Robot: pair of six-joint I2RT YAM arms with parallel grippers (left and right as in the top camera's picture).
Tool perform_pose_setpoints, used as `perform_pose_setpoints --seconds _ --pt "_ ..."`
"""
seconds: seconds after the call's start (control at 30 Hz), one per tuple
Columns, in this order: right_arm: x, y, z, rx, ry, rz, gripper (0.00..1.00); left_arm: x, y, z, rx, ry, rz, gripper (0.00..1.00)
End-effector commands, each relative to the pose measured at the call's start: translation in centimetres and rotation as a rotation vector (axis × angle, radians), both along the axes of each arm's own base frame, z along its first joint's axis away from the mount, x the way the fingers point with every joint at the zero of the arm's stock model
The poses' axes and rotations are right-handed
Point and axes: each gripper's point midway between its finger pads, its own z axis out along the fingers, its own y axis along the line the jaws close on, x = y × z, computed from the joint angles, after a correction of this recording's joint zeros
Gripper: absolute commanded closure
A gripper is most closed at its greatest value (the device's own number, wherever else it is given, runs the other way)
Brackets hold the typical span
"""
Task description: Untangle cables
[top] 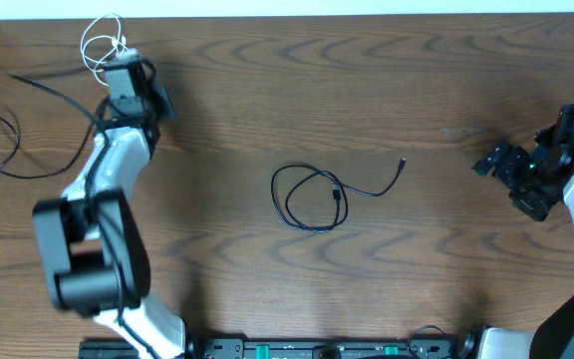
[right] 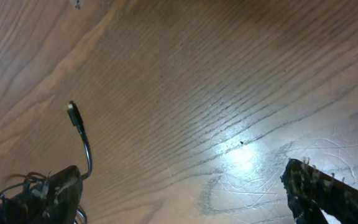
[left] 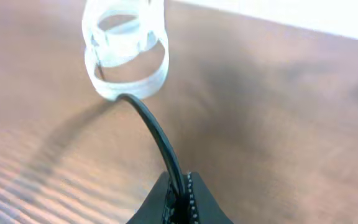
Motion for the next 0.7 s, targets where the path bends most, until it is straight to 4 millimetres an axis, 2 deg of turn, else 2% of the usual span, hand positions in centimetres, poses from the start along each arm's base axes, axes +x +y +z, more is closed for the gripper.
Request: perform_pose_setpoints --seconds 0.0,0.17,0.27,0.37,0.47,0.6,0.67 --pt "0.1 -0.3 0.4 -0.016 -0.015 0.007 0.01 0.0 1.5 7.3 0.264 -0.092 -0.06 0.92" --pt "0.1 -0.3 0.4 -0.016 -0.015 0.007 0.01 -1.1 5.1 12.9 0.45 -0.187 0.121 0.93" --pt "0.1 -0.3 0.4 -0.017 -0.014 0.007 0.01 -1.1 5.0 14.8 0.392 -0.276 0.169 0.93" --pt "0.1 -0.3 0.4 -0.017 -0.014 0.007 0.01 -1.4 4.9 16.3 0.206 -0.401 0.249 0.93" --pt "0.1 -0.3 0.4 -0.016 -0.014 0.007 0.01 -1.7 5.9 16.4 -0.016 -0.502 0.358 0.93" --pt "0.1 -0.3 0.4 -0.017 -0.014 0.007 0.01 -3.5 9.7 14.5 -0.325 -0.568 0.593 0.93" --pt "0.1 -0.3 0.4 -0.017 -0.014 0.007 0.01 -4.9 12.0 12.8 -0.529 -0.588 0.727 0.93"
